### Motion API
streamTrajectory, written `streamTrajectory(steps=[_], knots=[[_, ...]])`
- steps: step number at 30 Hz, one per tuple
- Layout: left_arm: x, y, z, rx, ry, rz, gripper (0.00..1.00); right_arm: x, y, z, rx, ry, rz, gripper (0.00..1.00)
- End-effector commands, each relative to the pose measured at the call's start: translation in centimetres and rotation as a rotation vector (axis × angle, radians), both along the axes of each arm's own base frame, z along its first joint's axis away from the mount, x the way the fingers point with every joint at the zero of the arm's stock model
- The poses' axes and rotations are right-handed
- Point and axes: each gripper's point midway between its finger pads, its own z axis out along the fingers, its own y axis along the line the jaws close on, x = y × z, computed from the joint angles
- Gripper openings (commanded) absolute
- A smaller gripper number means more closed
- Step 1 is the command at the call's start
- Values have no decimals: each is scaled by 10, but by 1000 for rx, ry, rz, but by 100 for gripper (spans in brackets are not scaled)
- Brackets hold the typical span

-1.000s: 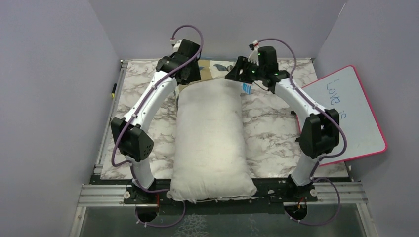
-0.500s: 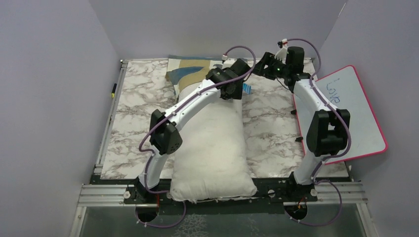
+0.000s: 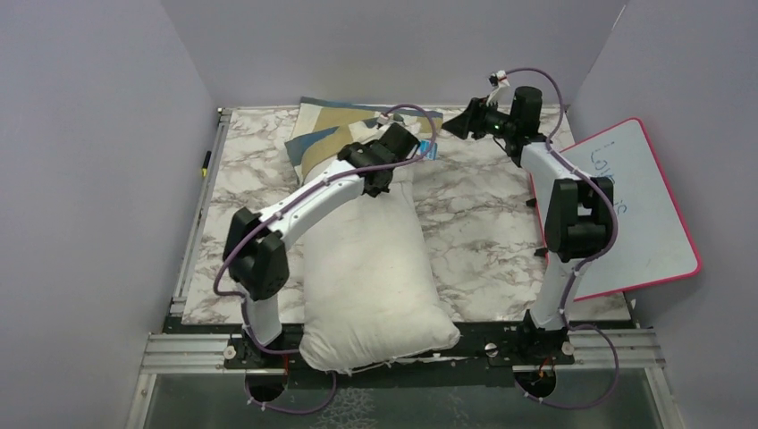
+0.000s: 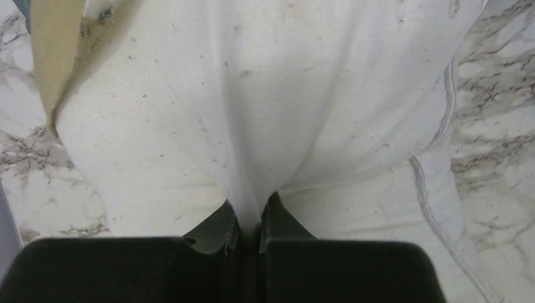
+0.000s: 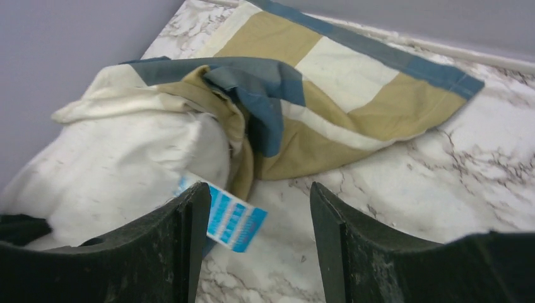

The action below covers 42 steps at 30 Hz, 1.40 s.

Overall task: Put the pillow into the pillowcase
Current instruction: Stuff the pillow into the pillowcase.

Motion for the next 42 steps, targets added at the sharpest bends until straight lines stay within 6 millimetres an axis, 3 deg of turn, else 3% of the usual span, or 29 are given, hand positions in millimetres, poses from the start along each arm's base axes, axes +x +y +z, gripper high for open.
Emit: streamTrajectory(steps=[1, 5, 10, 16, 20, 28, 34, 36, 37, 38, 39, 42], knots=[[-21, 23, 15, -46, 11, -169, 0, 16, 13, -4, -28, -197, 166, 58], [-29, 39, 14, -29, 12, -235, 0, 22, 25, -21, -80, -358, 253, 49], [-17, 48, 24, -116, -39, -236, 0, 36, 56, -42, -137, -404, 313, 49], [-3, 51, 56, -238, -168, -237, 0, 26, 112, -63, -83, -449, 403, 57], [0, 54, 62, -239, -184, -242, 0, 33, 134, -75, -12, -422, 392, 57], [3, 60, 67, -220, -200, -243, 0, 46, 180, -88, -11, -470, 391, 68], [4, 64, 65, -217, -197, -230, 0, 64, 194, -73, 23, -511, 329, 69], [5, 65, 62, -222, -191, -213, 0, 65, 201, -66, 37, -534, 339, 60], [6, 68, 60, -218, -189, -192, 0, 65, 204, -63, 45, -536, 343, 37], [9, 73, 57, -214, -186, -160, 0, 64, 205, -61, 56, -527, 341, 9], [11, 79, 52, -216, -176, -110, 0, 63, 203, -62, 56, -502, 340, 1], [16, 109, 29, -164, -117, 79, 0, 66, 173, -57, 9, -374, 227, 0]])
